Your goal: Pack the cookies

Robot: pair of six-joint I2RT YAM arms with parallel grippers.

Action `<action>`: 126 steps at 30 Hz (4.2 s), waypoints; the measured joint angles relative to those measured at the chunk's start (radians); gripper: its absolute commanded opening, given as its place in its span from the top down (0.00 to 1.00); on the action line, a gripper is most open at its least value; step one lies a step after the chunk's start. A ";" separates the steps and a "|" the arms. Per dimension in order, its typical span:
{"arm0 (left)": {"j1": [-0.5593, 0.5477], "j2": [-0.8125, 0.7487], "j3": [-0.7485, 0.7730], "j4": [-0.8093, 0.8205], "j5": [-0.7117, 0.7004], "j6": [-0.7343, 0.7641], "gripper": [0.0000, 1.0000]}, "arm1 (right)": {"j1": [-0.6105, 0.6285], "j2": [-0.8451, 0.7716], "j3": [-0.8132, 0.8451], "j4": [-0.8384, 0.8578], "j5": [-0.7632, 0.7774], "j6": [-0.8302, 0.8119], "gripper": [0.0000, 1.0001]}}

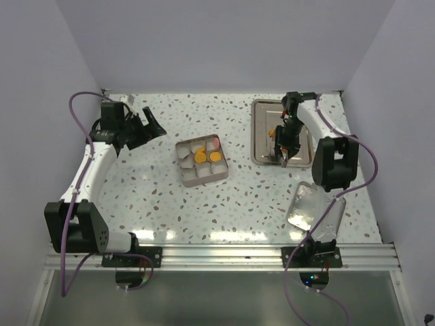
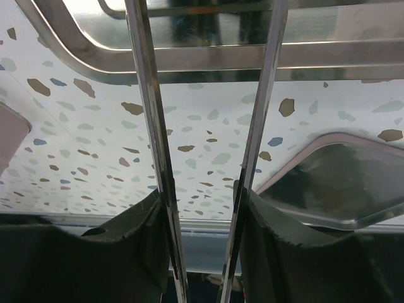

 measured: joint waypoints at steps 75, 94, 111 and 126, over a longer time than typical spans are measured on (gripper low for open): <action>0.000 -0.037 -0.033 -0.002 0.013 0.001 0.04 | 0.574 0.220 0.434 0.158 -0.389 0.325 0.63; 0.000 -0.037 -0.033 -0.002 0.013 0.001 0.04 | 0.574 0.220 0.466 0.159 -0.389 0.340 0.53; 0.000 -0.037 -0.033 -0.002 0.013 0.001 0.03 | 0.569 0.220 0.482 0.160 -0.389 0.343 0.50; 0.000 -0.037 -0.033 -0.002 0.013 0.000 0.04 | 0.536 0.188 0.485 0.153 -0.389 0.341 0.50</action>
